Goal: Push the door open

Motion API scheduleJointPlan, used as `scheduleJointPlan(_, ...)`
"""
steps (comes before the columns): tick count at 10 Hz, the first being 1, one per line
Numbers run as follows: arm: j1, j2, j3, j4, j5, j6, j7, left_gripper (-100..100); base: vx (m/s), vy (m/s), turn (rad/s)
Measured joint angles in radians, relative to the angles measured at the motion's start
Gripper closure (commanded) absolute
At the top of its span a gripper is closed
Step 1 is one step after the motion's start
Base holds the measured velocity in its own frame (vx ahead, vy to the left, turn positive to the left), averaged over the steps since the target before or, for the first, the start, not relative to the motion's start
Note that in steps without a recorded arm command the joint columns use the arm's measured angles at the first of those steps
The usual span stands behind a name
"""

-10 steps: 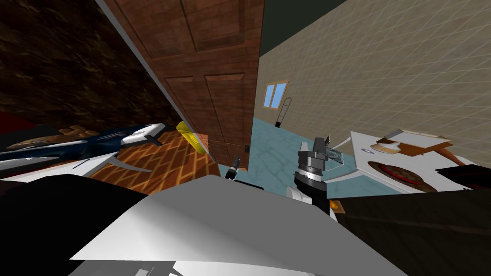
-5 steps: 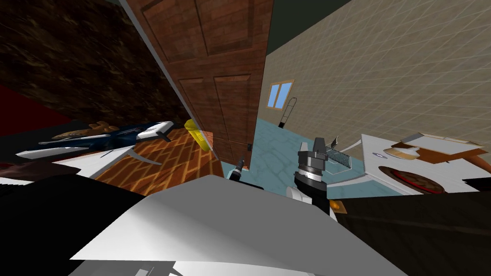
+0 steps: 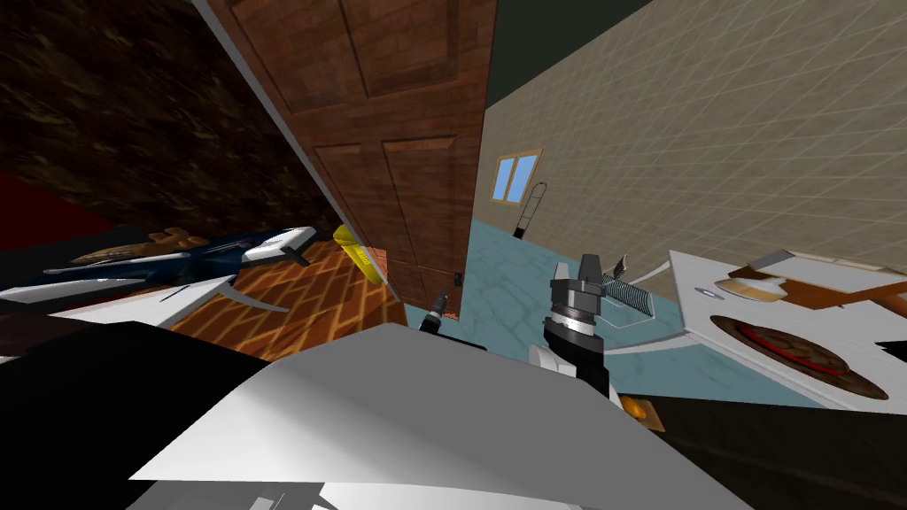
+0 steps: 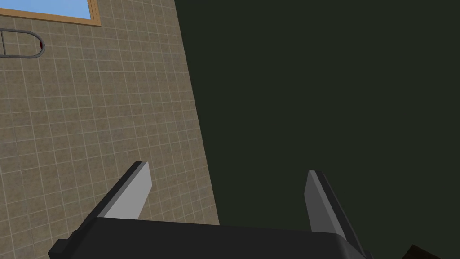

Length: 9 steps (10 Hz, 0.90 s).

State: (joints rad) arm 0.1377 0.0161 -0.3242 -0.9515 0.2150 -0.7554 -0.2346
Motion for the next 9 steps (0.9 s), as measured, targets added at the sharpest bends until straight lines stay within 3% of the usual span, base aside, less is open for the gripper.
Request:
scheduleJointPlan(2, -0.011, 0.006, 0.008, 0.009, 0.001, 0.000, 0.004, -100, 0.232, -0.051, -0.023)
scheduleJointPlan(5, -0.030, -0.020, 0.020, 0.034, 0.003, -0.009, 0.011, -100, 0.168, -0.048, -0.013)
scheduleJointPlan(6, -0.031, -0.021, 0.020, 0.035, 0.003, -0.011, 0.012, 100, -0.013, 0.000, 0.006)
scheduleJointPlan(9, -0.031, -0.020, 0.020, 0.033, 0.002, -0.010, 0.011, 100, -0.027, 0.007, -0.005)
